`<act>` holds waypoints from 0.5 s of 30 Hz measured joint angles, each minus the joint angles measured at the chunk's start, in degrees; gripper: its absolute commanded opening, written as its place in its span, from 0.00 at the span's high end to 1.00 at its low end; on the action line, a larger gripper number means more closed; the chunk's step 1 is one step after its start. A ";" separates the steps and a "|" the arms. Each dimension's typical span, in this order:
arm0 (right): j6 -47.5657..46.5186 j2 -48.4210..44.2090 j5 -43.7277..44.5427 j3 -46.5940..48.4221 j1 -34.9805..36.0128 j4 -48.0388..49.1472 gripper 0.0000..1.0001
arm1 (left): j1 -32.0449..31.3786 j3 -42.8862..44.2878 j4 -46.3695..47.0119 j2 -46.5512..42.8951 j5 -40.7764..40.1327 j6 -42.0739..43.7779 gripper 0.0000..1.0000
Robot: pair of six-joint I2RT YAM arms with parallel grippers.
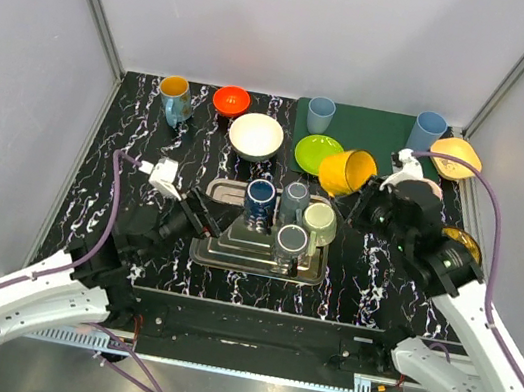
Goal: Turn the mug right side up
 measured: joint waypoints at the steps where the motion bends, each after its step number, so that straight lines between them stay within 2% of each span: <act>1: -1.03 0.81 3.37 -0.04 -0.07 -2.73 1.00 | 0.00 0.52 -3.17 -0.33 -1.95 0.13 0.17; 4: -2.91 4.74 11.96 -1.57 -0.24 -10.73 1.00 | 0.04 1.49 -10.58 -1.16 -6.84 0.20 0.17; 9: -3.52 8.26 18.01 -3.17 -0.22 -19.04 1.00 | 0.07 1.55 -16.50 -2.73 -9.86 0.15 0.18; 15: -1.73 10.01 23.04 -5.73 -0.24 -20.44 1.00 | 0.07 1.55 -18.45 -2.86 -10.67 0.13 0.18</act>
